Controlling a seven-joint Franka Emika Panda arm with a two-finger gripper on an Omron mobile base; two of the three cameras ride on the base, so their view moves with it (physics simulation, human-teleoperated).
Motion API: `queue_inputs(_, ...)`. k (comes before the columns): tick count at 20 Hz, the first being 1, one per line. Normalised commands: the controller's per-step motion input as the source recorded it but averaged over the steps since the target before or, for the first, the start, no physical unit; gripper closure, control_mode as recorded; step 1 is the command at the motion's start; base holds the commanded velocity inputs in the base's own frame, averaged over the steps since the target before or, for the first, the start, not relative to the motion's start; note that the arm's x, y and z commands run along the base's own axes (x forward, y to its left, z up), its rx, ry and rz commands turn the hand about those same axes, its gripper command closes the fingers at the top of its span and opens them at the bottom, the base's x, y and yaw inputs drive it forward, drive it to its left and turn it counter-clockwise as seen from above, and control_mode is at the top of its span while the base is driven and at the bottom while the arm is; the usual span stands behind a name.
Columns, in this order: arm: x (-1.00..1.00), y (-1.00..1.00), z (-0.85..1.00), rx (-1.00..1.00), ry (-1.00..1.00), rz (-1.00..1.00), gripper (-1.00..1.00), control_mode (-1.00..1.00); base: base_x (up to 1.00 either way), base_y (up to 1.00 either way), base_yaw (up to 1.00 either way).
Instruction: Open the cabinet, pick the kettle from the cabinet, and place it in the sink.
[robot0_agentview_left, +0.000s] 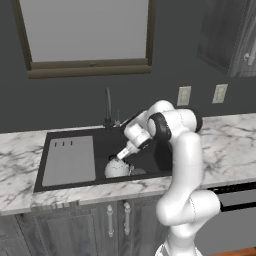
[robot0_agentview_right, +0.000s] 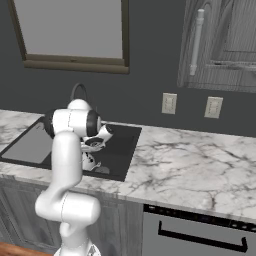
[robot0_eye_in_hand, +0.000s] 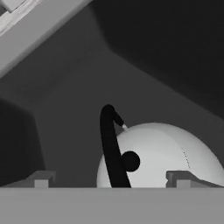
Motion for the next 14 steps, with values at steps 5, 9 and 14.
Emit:
queue_inputs(5, -0.12, -0.27, -0.16, 0.0, 0.0, 0.0, -1.0, -1.0, 0.0, 0.0, 0.0)
queue_inputs(9, -0.07, -0.17, 0.0, 0.0, 0.0, 0.0, -1.0, -1.0, 0.0, 0.0, 0.0)
queue_inputs(14, -0.09, -0.13, 0.21, 0.02, 0.0, -0.01, -1.0, -1.0, 0.0, 0.0, 0.0)
